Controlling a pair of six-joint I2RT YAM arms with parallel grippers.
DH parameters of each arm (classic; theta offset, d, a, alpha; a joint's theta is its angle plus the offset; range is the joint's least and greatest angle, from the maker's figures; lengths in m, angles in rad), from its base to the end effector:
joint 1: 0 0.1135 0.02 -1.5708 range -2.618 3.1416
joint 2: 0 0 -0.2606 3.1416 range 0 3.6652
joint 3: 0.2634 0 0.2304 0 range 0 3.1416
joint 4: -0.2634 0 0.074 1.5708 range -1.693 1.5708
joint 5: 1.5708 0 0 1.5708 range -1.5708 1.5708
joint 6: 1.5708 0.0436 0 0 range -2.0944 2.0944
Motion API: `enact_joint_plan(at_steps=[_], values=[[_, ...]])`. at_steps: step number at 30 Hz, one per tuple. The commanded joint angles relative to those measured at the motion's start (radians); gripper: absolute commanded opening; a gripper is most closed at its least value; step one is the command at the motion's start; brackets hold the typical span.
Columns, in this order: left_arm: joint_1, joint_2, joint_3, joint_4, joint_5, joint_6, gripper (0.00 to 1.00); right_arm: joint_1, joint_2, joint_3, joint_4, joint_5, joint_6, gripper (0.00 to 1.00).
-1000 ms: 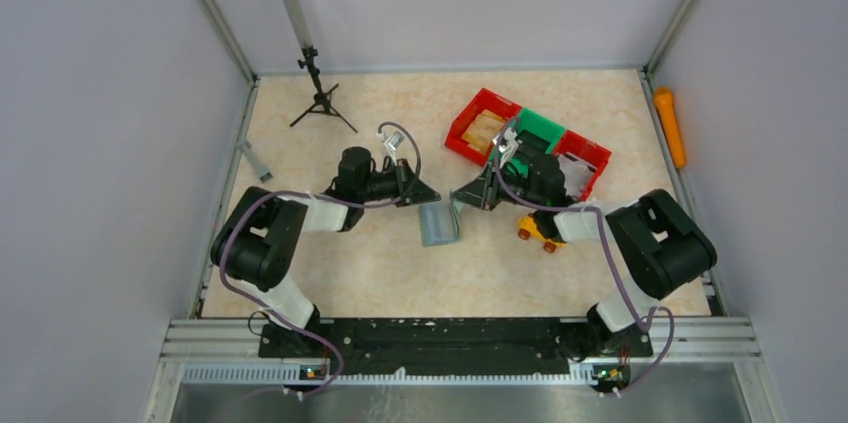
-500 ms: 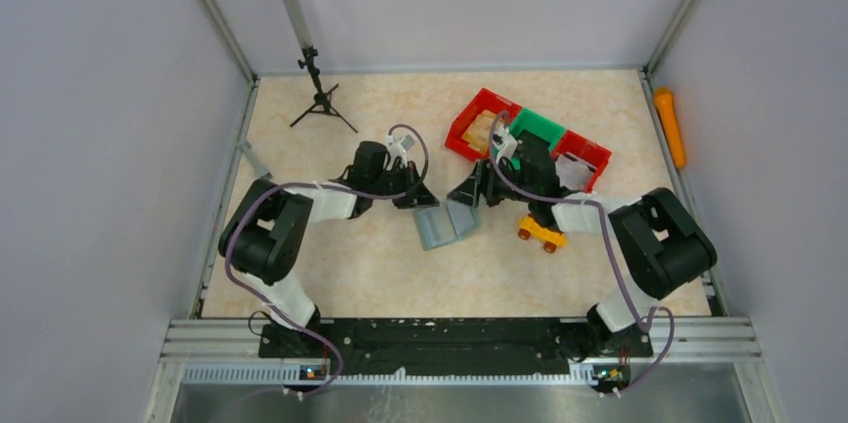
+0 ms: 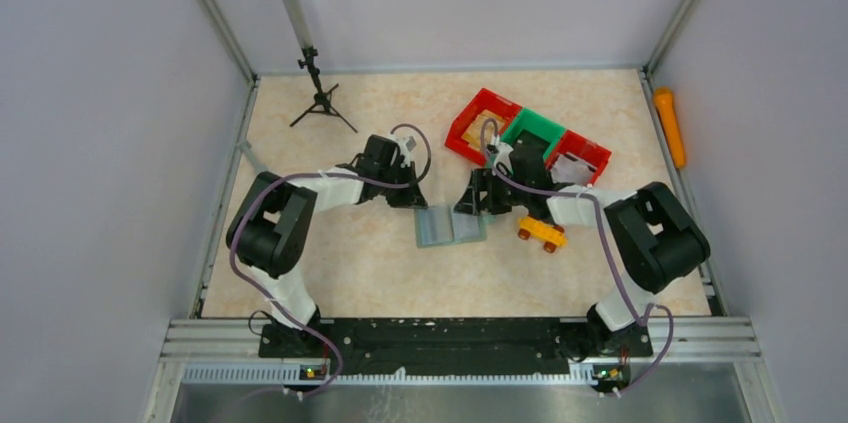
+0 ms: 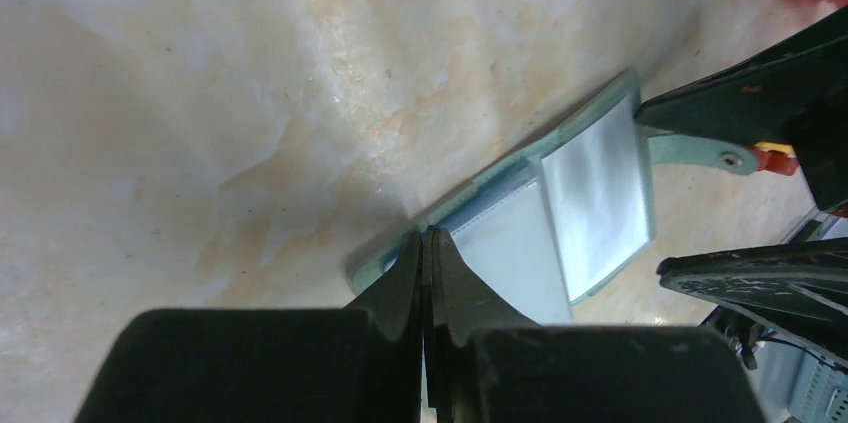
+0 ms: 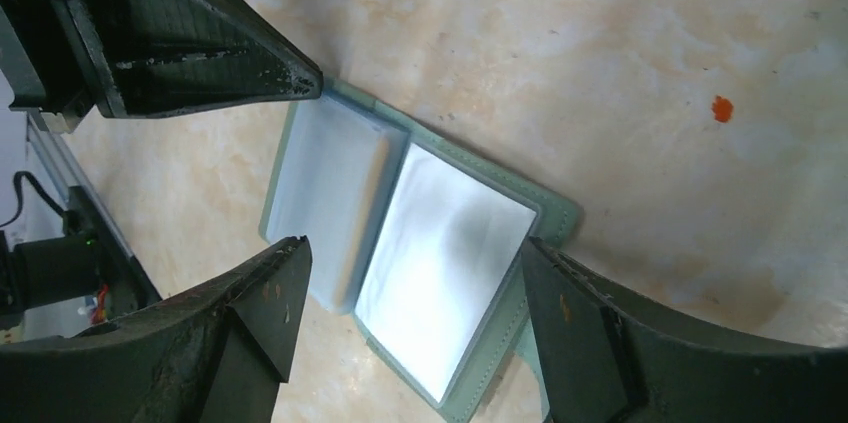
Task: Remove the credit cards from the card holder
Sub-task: Remove the credit card from the card holder.
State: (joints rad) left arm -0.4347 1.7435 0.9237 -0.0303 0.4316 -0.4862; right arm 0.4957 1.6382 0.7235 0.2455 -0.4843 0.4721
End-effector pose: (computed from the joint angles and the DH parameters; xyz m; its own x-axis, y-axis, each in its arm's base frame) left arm 0.2965 -0.1578 0.1632 -0.8982 -0.0509 -0.4366 0.2411 0.7734 -0.5862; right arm 0.2622 0.1649 0.1640 -0.8235 0.0122 -0.5672 -0.4128 0.6728 0.6139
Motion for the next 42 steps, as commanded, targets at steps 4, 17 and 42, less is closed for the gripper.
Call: enact_joint_plan(at_steps=[4, 17, 42], values=[[-0.028, 0.039, 0.065, -0.131, -0.043, 0.052, 0.0, 0.012, -0.082, 0.032, -0.103, 0.147, -0.063, 0.81], [-0.028, -0.004, 0.067, -0.167, -0.061, 0.083, 0.0, 0.012, -0.191, -0.042, -0.224, 0.217, -0.044, 0.85], [-0.008, -0.098, -0.026, -0.003, 0.011, 0.028, 0.11, 0.061, -0.156, 0.008, -0.126, 0.091, 0.064, 0.0]])
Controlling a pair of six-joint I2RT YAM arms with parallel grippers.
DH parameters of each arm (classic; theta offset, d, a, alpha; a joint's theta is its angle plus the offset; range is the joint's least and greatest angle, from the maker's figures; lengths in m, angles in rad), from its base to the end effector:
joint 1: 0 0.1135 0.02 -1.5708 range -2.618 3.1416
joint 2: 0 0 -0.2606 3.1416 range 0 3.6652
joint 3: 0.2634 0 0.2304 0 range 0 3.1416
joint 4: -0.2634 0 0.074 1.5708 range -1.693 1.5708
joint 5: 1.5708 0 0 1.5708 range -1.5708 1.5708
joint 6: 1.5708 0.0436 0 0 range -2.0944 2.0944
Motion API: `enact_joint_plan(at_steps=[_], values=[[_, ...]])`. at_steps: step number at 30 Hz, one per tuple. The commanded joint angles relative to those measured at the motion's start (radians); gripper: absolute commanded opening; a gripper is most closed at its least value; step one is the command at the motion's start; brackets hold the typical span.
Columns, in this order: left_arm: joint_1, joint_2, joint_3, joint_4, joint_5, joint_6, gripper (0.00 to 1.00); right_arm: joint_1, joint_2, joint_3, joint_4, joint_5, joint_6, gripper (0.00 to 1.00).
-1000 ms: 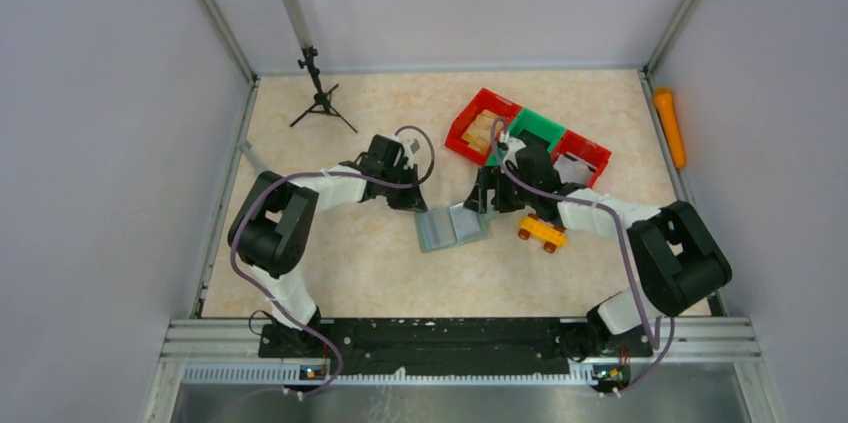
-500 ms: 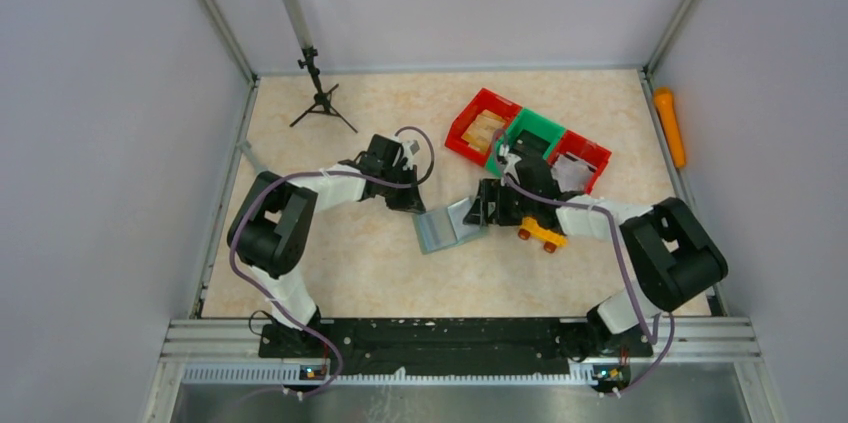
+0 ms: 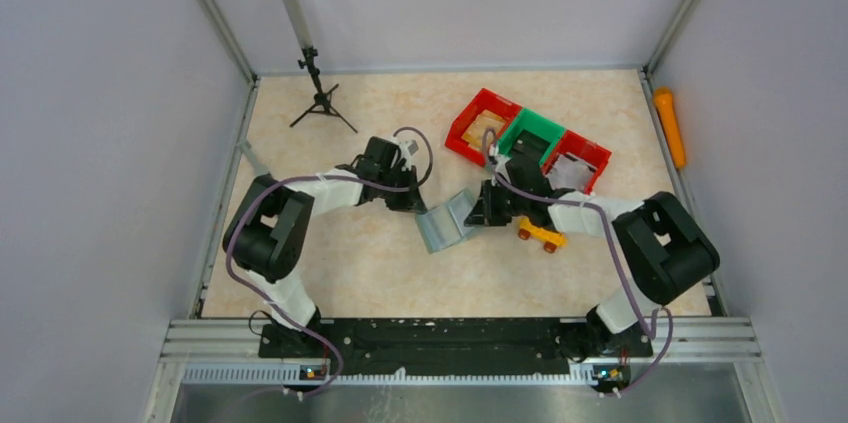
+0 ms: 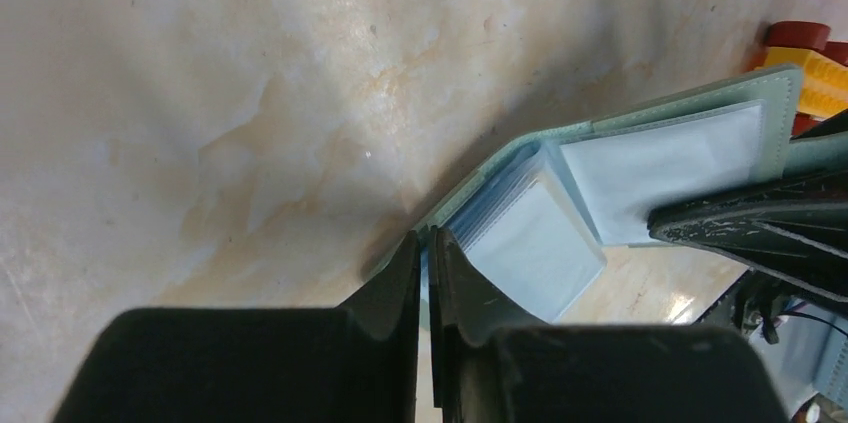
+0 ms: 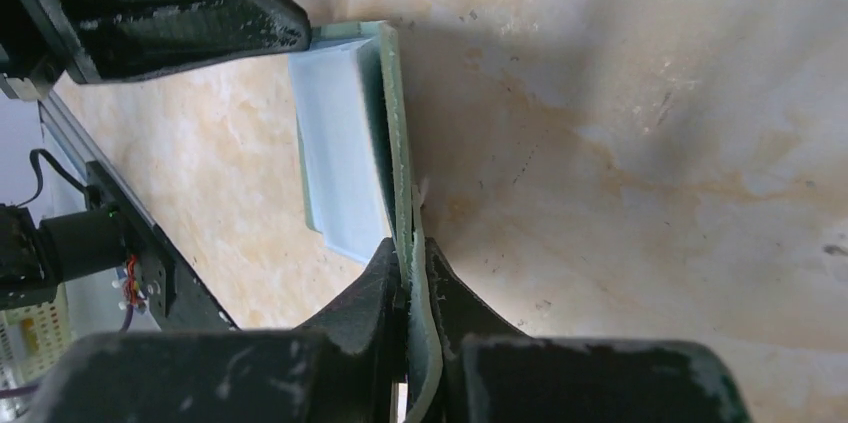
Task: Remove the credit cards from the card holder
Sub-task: Remove the credit card from the card holder.
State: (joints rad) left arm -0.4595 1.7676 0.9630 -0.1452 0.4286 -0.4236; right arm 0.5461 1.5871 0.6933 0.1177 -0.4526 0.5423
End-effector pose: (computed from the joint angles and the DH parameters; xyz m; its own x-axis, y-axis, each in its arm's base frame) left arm 0.2918 -0.1646 0.1579 -0.9194 0.0378 -0.3915 0.2657 0.7936 -0.5473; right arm 0.2389 0.1675 0.1589 -0.8914 0.0014 -0.4532 -0.3195 0.7072 0.6307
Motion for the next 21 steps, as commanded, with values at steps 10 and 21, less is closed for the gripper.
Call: enact_joint_plan(at_steps=[10, 21], values=[[0.131, -0.367, -0.363, 0.637, 0.233, -0.207, 0.58, 0.009, -0.339, 0.018, 0.006, 0.161, 0.078, 0.0], [0.157, -0.403, -0.467, 0.989, 0.366, -0.379, 0.69, 0.008, -0.491, 0.036, -0.011, 0.135, 0.143, 0.0]])
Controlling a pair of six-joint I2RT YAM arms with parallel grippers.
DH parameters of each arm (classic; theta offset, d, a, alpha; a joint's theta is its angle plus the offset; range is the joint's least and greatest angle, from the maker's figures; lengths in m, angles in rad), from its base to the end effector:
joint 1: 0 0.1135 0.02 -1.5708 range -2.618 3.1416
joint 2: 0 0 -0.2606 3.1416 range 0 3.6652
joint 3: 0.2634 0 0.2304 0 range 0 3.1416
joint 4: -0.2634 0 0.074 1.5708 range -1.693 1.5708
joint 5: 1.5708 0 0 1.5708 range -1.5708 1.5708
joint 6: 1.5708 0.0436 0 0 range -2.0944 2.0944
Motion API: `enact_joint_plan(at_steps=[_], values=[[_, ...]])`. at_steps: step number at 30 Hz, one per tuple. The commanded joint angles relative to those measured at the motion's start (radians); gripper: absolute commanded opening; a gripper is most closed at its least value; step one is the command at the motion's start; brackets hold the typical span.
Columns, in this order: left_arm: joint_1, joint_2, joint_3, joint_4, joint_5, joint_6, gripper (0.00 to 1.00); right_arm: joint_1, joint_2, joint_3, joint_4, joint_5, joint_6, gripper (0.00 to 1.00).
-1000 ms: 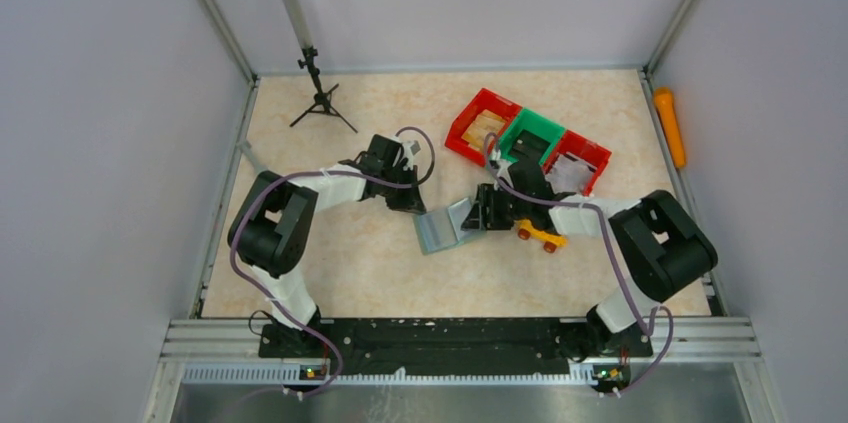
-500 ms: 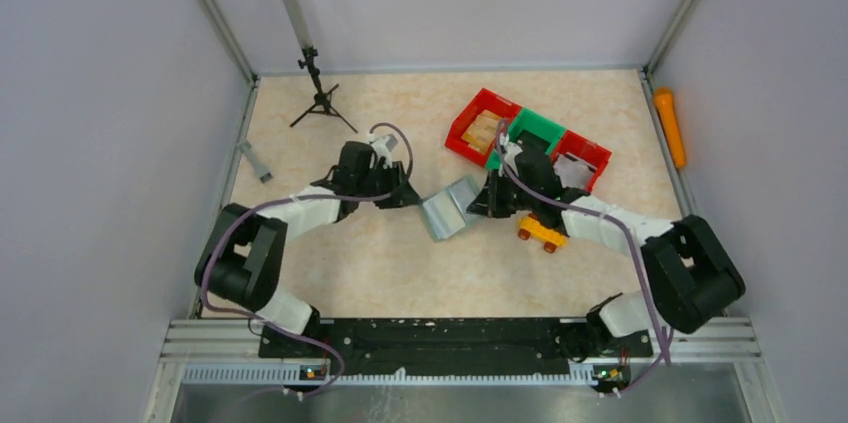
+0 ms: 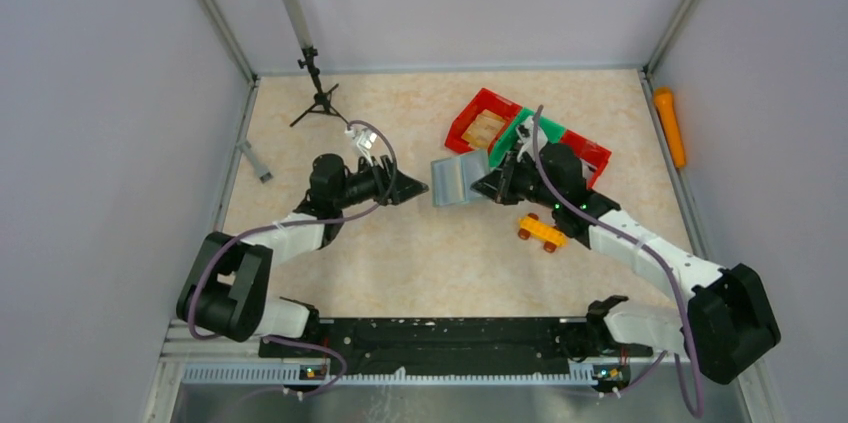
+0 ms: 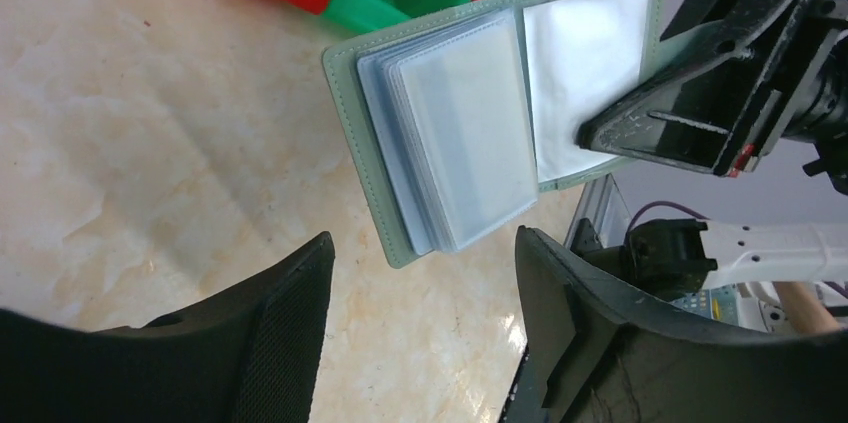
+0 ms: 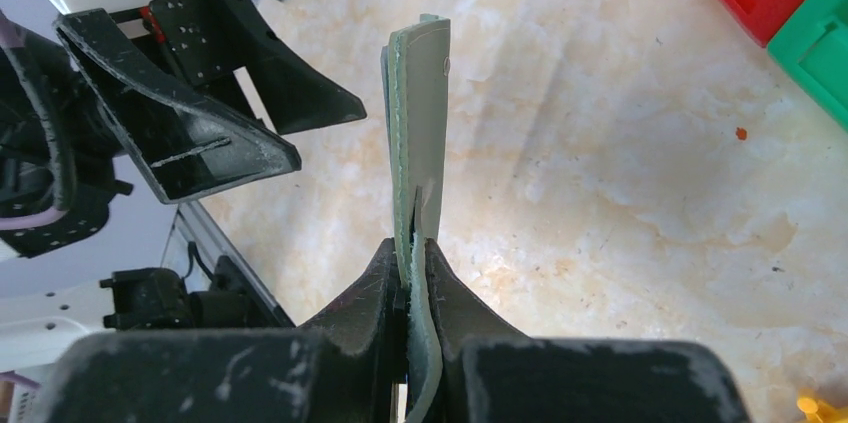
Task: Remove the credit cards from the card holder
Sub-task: Remove the credit card from the card holder.
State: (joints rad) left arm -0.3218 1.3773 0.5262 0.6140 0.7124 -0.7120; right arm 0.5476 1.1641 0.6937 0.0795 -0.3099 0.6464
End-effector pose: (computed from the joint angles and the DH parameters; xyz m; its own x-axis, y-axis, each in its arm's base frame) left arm 0.2430 -0.1111 0.2164 -0.7189 -0.2815 -0.6356 0.4919 0.4399 -0.7513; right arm 0.2058 0.1411 0.2615 -0.7033 0.2430 -0.6681 -0.3920 0.6514 0.6496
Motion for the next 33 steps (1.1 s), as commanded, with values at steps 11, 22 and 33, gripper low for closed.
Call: enact_joint_plan(at_steps=[11, 22, 33], values=[[0.027, 0.064, -0.023, 0.399, 0.168, -0.209, 0.64, 0.006, -0.149, 0.006, 0.069, -0.061, 0.061, 0.0], [0.026, 0.219, -0.009, 0.73, 0.264, -0.417, 0.46, 0.006, -0.153, -0.026, 0.197, -0.169, 0.119, 0.0], [0.028, 0.286, 0.003, 0.939, 0.298, -0.554, 0.11, 0.006, -0.143, -0.035, 0.164, -0.142, 0.111, 0.0]])
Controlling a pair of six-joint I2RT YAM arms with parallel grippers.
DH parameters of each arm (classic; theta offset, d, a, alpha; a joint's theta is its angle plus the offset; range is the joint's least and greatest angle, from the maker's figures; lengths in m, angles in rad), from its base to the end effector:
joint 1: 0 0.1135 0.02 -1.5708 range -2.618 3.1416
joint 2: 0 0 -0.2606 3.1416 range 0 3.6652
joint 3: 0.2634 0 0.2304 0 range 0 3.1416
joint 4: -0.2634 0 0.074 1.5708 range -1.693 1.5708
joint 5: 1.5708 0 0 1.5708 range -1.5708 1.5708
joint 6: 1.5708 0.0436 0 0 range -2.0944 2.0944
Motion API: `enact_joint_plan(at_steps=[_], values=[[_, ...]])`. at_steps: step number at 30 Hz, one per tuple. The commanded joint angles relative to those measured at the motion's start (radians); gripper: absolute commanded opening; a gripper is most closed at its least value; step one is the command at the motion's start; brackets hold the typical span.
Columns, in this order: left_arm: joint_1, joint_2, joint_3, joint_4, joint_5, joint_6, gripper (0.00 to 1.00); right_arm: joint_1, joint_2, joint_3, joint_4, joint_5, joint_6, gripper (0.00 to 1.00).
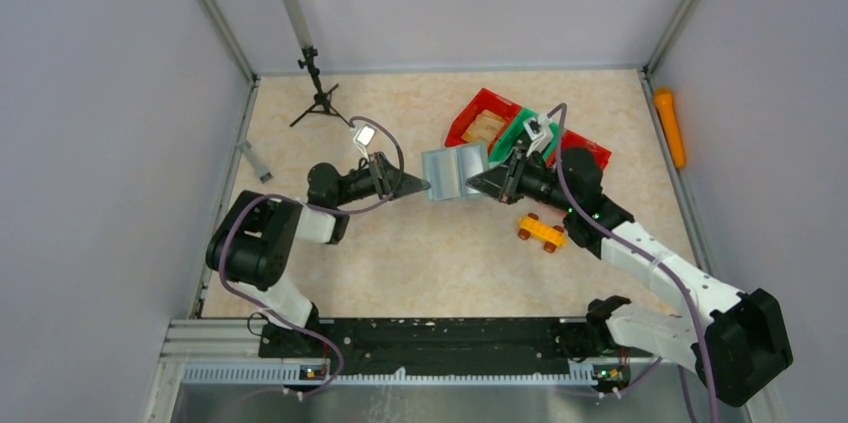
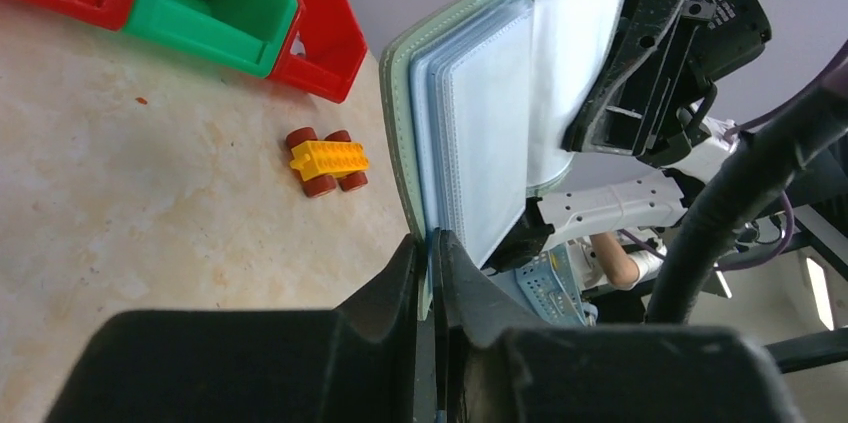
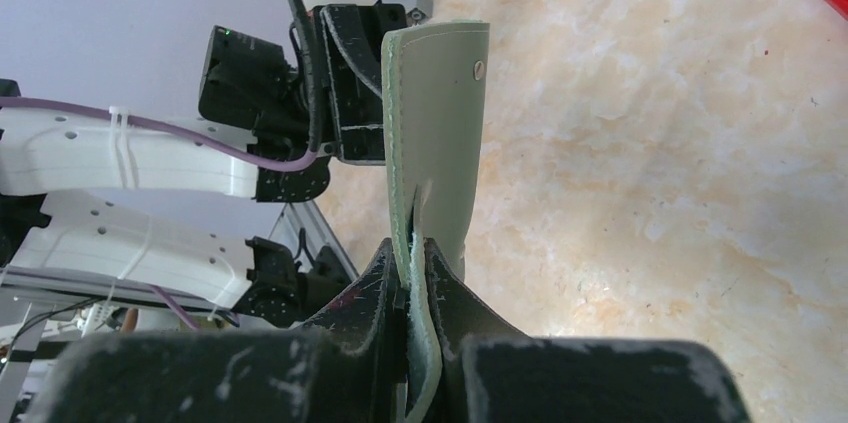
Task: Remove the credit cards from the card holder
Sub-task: Remove the credit card from the card holder.
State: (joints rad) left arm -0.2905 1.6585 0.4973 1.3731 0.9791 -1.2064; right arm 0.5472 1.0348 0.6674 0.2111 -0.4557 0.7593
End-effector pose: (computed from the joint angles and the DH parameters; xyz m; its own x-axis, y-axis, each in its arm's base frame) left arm 0.2604 -0.1156 0.2136 -0.8038 -0.3036 -0.5115 0.5223 0.0513 -0.8512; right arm 0.1846 0.1349 0.2960 -0.6736 0.3135 -0.6693 -0.5166 0.4479 0.7297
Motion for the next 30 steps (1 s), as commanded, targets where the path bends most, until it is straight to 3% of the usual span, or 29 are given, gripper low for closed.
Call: enact_joint_plan(at_steps=[1, 6, 9, 19, 23, 26, 30], values=[[-0.004, 0.004, 0.031, 0.177, 0.031, -0.059, 0.11, 0.007, -0.006, -0.01, 0.032, 0.0, -0.002, 0.0], [-0.004, -0.008, 0.027, 0.166, 0.03, -0.047, 0.19, 0.007, 0.047, -0.027, 0.085, -0.047, 0.018, 0.0], [-0.004, -0.031, 0.022, 0.104, 0.019, 0.006, 0.18, 0.008, 0.064, -0.037, 0.122, -0.06, 0.034, 0.0], [-0.038, -0.261, 0.038, -0.482, -0.104, 0.396, 0.0, 0.008, 0.105, -0.034, 0.095, -0.055, -0.003, 0.01], [-0.082, -0.317, 0.091, -0.753, -0.214, 0.573, 0.0, 0.008, 0.155, -0.037, 0.077, -0.041, -0.054, 0.2], [-0.104, -0.333, 0.117, -0.868, -0.28, 0.651, 0.0, 0.008, 0.2, -0.03, 0.064, -0.008, -0.095, 0.37], [-0.114, -0.306, 0.156, -0.976, -0.337, 0.698, 0.0, 0.008, 0.299, 0.032, 0.008, 0.038, -0.167, 0.41]])
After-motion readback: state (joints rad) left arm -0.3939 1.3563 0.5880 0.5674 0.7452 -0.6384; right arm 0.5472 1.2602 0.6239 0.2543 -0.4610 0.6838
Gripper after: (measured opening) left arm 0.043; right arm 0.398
